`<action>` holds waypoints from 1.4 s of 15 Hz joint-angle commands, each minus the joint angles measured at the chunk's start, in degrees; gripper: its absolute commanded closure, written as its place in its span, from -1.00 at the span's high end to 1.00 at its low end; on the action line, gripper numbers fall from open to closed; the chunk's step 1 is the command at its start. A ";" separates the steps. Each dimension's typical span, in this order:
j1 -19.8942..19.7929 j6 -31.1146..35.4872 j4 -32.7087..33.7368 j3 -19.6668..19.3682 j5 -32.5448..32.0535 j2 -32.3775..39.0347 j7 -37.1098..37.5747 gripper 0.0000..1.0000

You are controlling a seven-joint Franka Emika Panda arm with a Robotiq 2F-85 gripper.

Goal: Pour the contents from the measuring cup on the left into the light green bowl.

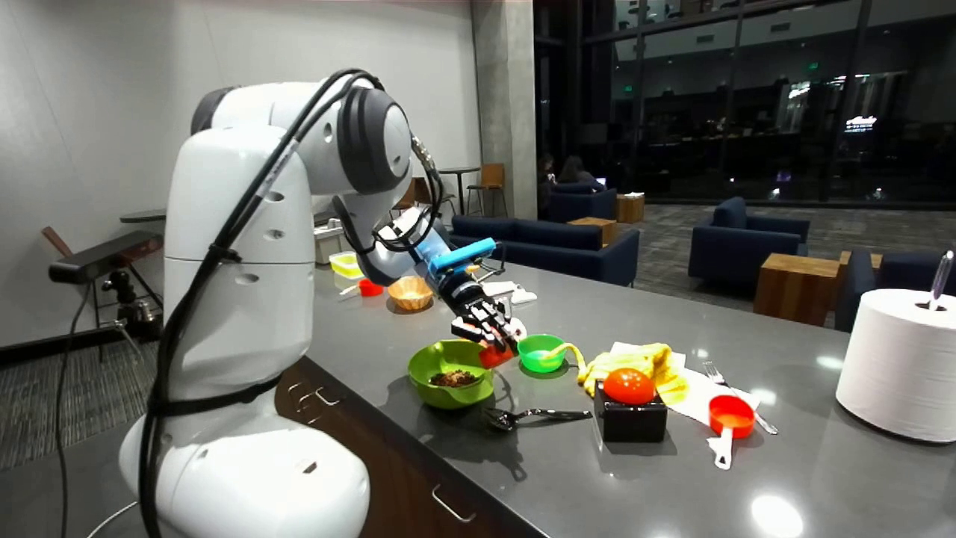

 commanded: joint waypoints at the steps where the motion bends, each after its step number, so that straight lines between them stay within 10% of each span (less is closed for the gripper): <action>1: 2.34 -7.08 8.82 0.81 -0.84 7.90 -0.16 -0.91; 21: 7.83 -36.57 30.22 2.43 2.02 28.47 0.72 -0.91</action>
